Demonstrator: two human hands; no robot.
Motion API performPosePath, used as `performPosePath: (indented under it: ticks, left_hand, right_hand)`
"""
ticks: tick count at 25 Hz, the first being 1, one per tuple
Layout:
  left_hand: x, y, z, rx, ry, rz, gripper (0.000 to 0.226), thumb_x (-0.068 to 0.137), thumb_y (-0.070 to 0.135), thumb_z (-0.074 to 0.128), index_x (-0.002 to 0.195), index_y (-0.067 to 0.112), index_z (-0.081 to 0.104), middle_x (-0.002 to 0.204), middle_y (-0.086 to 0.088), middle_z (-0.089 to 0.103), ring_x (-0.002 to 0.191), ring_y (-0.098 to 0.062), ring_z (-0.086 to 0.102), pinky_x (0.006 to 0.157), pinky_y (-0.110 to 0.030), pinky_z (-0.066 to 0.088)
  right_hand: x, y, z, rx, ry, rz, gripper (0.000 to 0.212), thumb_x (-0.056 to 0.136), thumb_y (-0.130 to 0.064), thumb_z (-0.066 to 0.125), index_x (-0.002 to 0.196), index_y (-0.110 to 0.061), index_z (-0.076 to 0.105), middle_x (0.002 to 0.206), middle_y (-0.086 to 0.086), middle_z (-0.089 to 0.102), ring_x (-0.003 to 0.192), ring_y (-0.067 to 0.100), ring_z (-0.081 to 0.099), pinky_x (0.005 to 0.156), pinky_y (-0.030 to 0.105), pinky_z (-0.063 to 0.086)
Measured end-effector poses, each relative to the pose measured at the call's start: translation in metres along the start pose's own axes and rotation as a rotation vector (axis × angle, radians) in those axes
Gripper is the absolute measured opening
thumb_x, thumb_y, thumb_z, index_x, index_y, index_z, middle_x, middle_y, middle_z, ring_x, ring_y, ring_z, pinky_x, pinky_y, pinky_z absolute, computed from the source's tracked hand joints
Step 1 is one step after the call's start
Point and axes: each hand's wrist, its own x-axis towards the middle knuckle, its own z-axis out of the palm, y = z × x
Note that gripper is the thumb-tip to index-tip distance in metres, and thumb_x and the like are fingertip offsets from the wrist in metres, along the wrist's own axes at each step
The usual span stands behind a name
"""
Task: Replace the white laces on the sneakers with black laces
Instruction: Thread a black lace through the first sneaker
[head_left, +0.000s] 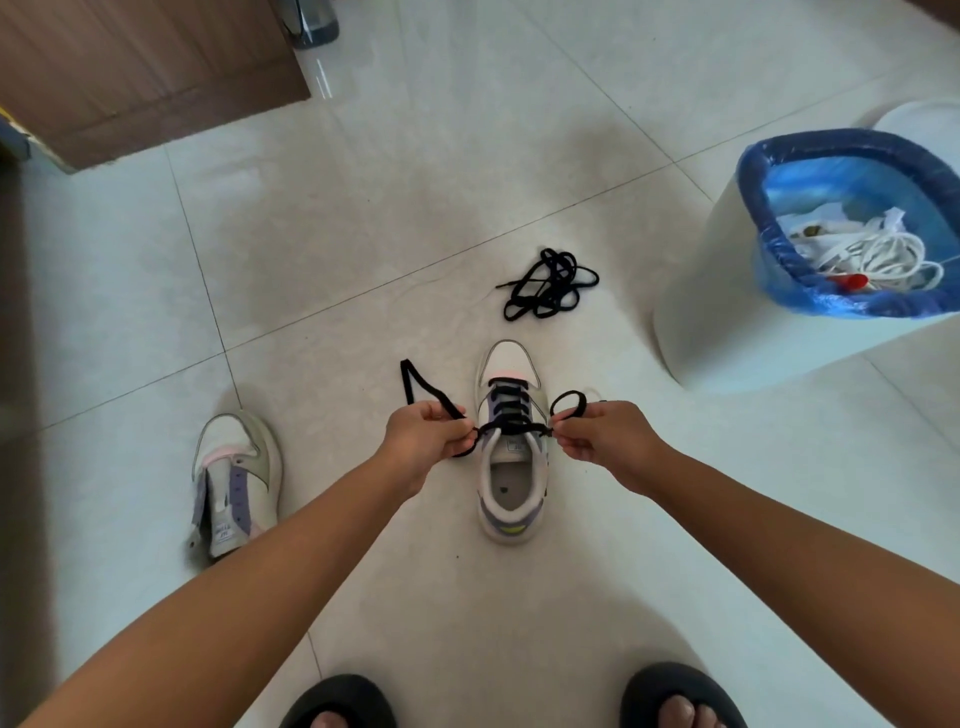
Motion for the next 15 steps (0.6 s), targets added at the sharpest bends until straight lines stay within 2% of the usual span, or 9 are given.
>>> performPosePath:
  ticks: [6, 10, 15]
  left_hand:
    - [0.006, -0.004, 0.003, 0.099, 0.002, 0.064, 0.013, 0.083, -0.01, 0.062, 0.083, 0.003, 0.059, 0.082, -0.013, 0.062, 0.071, -0.021, 0.065, 0.064, -0.021, 0.058]
    - [0.006, 0.001, 0.001, 0.196, -0.028, 0.09, 0.013, 0.083, -0.01, 0.063, 0.081, 0.003, 0.06, 0.078, -0.013, 0.063, 0.068, -0.021, 0.064, 0.06, -0.02, 0.057]
    - [0.005, 0.008, 0.001, 0.359, -0.044, 0.183, 0.018, 0.081, -0.01, 0.065, 0.076, 0.007, 0.061, 0.071, -0.01, 0.062, 0.064, -0.017, 0.062, 0.056, -0.016, 0.055]
  right_hand:
    - [0.001, 0.001, 0.004, -0.035, -0.061, -0.023, 0.012, 0.084, 0.009, 0.059, 0.08, 0.0, 0.064, 0.071, 0.008, 0.061, 0.062, 0.015, 0.055, 0.059, 0.016, 0.053]
    - [0.004, 0.001, 0.004, -0.121, -0.103, -0.022, 0.009, 0.084, 0.008, 0.06, 0.088, 0.002, 0.065, 0.07, 0.007, 0.06, 0.062, 0.013, 0.056, 0.058, 0.015, 0.053]
    - [0.007, 0.007, 0.01, -0.171, -0.064, -0.06, 0.013, 0.084, 0.004, 0.063, 0.095, -0.001, 0.067, 0.081, 0.005, 0.062, 0.077, 0.013, 0.056, 0.068, 0.019, 0.05]
